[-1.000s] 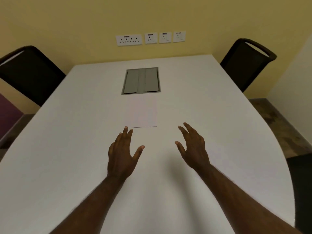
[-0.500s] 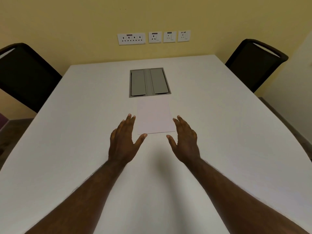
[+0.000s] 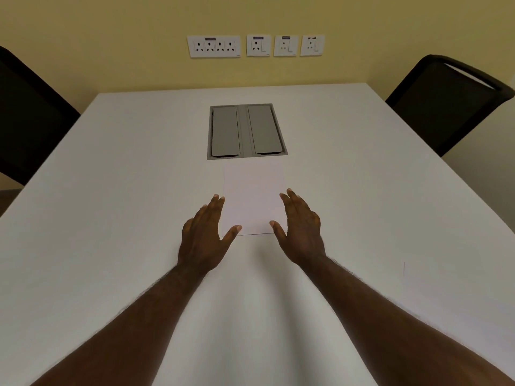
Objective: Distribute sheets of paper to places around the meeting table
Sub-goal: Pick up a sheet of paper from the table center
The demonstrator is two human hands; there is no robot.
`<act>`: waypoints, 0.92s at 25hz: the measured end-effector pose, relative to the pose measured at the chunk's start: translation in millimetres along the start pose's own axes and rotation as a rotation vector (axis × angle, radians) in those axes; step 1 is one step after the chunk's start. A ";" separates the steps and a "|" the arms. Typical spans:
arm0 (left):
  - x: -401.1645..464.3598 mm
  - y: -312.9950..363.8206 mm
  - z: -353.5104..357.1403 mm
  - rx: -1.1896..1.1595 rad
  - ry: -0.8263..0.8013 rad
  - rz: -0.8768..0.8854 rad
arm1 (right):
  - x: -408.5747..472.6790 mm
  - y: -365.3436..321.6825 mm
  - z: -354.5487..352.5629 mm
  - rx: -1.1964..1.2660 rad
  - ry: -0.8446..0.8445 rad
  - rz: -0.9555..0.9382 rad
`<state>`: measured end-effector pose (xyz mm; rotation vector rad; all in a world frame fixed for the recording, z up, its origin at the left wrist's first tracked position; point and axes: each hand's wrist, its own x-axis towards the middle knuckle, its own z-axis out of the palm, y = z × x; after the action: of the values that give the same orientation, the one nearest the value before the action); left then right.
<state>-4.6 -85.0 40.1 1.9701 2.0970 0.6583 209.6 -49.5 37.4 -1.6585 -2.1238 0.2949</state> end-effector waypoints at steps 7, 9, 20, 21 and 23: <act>49.1 -19.7 60.9 0.013 -0.045 -0.045 | 52.5 28.9 52.2 -0.039 -0.042 0.038; 60.0 -26.2 76.6 0.039 -0.078 -0.058 | 63.7 36.8 68.7 -0.059 -0.059 0.062; 90.1 -42.5 125.8 0.164 -0.233 -0.167 | 105.2 58.9 107.0 -0.040 -0.125 0.342; 89.6 -43.0 127.4 0.177 -0.236 -0.161 | 108.7 58.7 105.9 -0.038 -0.122 0.365; 88.8 -44.2 129.2 0.190 -0.240 -0.152 | 115.9 57.3 101.8 -0.001 -0.103 0.412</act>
<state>2.3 25.7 -79.2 1.8481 2.1969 0.1898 190.6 86.3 -53.5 -2.1147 -1.8320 0.5111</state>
